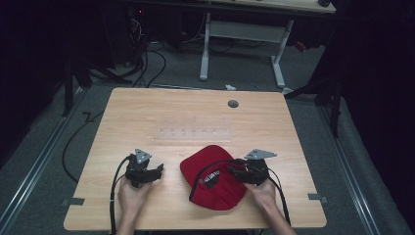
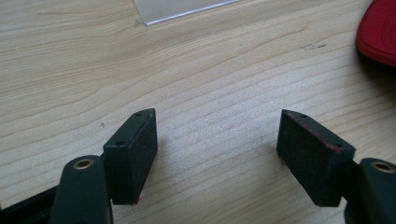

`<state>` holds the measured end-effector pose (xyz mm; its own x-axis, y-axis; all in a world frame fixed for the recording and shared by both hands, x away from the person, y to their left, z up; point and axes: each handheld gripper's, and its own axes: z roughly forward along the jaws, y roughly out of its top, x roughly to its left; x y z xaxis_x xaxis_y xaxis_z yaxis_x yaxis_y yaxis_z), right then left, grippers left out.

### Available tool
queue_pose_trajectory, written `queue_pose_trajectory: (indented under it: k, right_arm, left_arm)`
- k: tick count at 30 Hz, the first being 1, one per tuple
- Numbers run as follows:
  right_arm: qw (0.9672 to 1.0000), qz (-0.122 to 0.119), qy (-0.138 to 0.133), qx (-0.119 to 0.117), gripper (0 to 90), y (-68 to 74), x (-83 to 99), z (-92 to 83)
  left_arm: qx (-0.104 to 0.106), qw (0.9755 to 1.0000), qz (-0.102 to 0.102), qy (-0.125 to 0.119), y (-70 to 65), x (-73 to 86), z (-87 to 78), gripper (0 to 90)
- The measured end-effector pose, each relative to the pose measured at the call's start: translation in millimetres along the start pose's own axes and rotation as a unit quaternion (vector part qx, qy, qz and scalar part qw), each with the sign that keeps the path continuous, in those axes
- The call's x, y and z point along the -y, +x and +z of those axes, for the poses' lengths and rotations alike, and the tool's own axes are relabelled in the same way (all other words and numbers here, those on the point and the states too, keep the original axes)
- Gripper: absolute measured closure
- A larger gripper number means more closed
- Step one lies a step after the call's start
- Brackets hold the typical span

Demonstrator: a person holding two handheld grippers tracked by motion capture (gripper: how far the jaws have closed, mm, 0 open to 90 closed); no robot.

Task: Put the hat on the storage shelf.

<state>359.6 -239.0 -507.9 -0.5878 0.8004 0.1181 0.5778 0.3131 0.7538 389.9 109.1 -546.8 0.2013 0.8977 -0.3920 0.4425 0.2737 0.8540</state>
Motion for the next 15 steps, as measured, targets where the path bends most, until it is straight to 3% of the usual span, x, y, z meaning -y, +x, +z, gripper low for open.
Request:
queue_pose_trajectory:
  k: [6, 12, 15]
  right_arm:
    - [0.9999, -0.002, 0.009, -0.003, 59.5, -0.5, 1.9, 7.6]
    - [0.9995, 0.008, 0.016, -0.026, 69.8, -3.0, 3.4, 9.8]
    - [0.9994, 0.0, 0.021, -0.029, 73.9, -3.5, 3.7, 10.6]
  left_arm:
    - [0.0, 1.0, 0.0, 0.0, -0.1, 0.0, 0.0, 29.2]
    - [0.001, 1.0, 0.0, -0.002, -0.5, 0.4, 0.2, 29.3]
    - [0.006, 1.0, 0.002, 0.001, -1.1, 0.6, -0.5, 31.0]
